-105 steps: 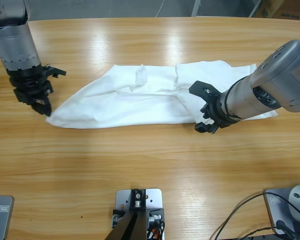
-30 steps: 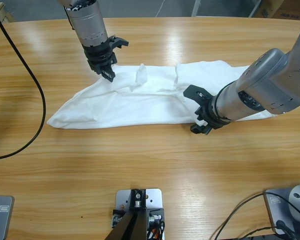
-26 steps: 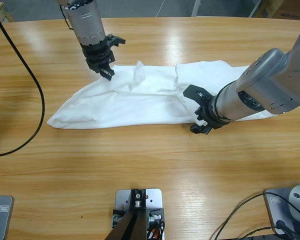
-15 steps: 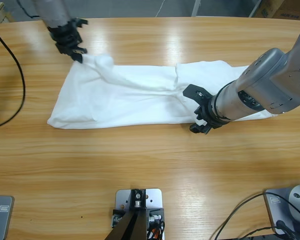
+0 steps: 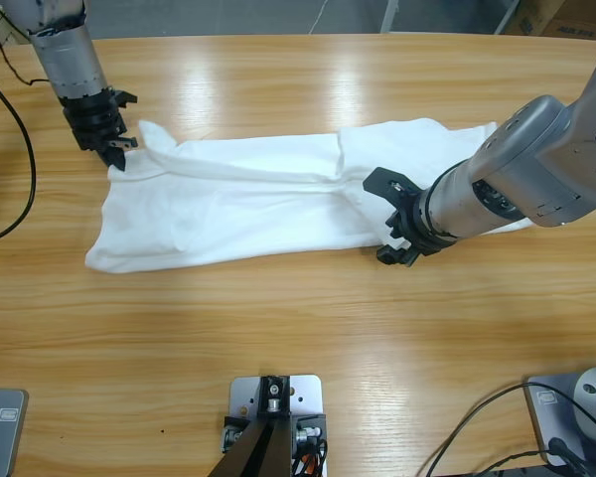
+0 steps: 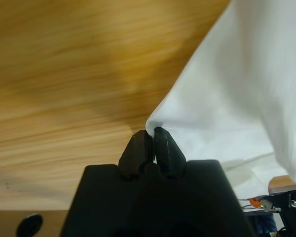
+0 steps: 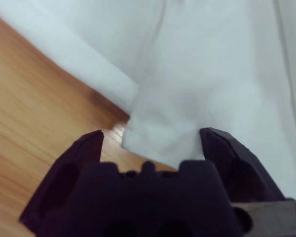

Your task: Fold clothes

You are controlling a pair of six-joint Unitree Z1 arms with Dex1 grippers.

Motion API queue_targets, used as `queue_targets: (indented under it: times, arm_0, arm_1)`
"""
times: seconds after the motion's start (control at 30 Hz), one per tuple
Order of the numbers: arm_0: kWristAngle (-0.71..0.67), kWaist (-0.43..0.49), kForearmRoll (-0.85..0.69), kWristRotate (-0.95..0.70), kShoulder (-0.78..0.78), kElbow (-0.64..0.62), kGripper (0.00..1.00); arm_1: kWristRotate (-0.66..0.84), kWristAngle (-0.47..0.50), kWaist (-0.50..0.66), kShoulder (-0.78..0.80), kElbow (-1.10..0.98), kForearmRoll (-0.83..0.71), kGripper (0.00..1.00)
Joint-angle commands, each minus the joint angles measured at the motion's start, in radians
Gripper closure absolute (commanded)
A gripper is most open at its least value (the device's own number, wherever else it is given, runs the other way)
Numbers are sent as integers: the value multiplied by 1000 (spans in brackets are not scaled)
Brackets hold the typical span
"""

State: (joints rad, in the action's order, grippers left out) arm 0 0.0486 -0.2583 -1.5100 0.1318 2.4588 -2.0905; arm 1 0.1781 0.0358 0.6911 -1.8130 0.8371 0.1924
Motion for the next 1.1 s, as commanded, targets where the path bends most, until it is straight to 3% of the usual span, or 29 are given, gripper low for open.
queue_targets:
  times: [0.03, 0.1, 0.13, 0.17, 0.2, 0.27, 0.47, 0.53, 0.6, 0.7, 0.77, 1.1]
  arm_0:
    - [39, 51, -88, -1, 2, 7, 1000]
    - [55, 55, -73, 12, -23, -5, 1000]
    - [70, 57, -64, 24, -38, -5, 841]
    - [93, 61, -49, 25, -67, -5, 380]
    - [130, 64, -32, 24, -109, -5, 151]
    - [195, 78, -12, 9, -194, -5, 43]
    - [234, 152, -15, -23, -297, 84, 41]
    - [104, 97, -18, -108, -348, 125, 55]
    - [-32, -22, -13, -245, -406, 214, 55]
    - [-47, -183, 110, -438, -487, 458, 41]
    - [-36, -251, 162, -544, -480, 535, 36]
    - [-52, -338, 157, -601, -317, 520, 37]
  arm_1:
    - [0, -13, 7, -12, -27, -5, 199]
    - [0, -11, 7, -7, -30, -5, 197]
    - [0, -10, 7, -3, -30, -5, 197]
    - [0, -9, 7, 0, -29, -5, 197]
    - [0, -8, 7, 4, -29, -5, 197]
    - [0, -8, 7, 9, -29, -5, 196]
    - [0, -8, 7, 10, -27, -5, 174]
    - [0, -8, 7, 20, -30, -5, 174]
    - [0, -8, 7, 21, -38, -5, 174]
    - [0, -7, 7, 20, -43, -6, 174]
    - [0, -7, 7, 22, -40, -7, 174]
    - [1, -4, 7, 41, -50, -4, 174]
